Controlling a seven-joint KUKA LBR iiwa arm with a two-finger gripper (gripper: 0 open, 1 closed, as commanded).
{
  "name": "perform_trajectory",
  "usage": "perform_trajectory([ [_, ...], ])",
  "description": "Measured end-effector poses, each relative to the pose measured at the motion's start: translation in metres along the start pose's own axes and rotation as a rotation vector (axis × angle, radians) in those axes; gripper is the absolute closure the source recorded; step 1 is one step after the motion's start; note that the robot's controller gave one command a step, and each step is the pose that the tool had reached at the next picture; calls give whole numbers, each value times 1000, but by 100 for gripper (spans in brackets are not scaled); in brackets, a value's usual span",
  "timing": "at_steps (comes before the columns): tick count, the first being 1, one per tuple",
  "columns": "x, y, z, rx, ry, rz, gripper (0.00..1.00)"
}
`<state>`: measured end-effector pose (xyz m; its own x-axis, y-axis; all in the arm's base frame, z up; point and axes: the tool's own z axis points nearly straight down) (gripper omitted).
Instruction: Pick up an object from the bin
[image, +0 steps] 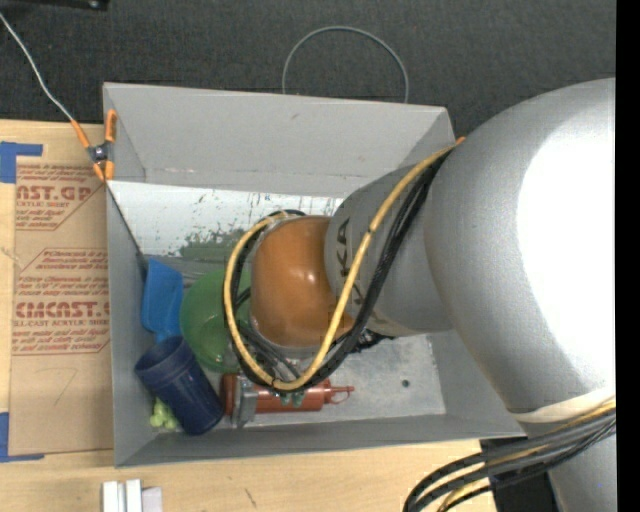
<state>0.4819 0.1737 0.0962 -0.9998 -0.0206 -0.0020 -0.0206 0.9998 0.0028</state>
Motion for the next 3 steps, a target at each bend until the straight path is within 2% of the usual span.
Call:
perform_trajectory([
  [1, -6, -2, -85, 1, 6, -13, 100],
  [2, -6, -17, -32, -2, -5, 22, 100],
  [3, -6, -31, 26, -2, 6, 153, 100],
])
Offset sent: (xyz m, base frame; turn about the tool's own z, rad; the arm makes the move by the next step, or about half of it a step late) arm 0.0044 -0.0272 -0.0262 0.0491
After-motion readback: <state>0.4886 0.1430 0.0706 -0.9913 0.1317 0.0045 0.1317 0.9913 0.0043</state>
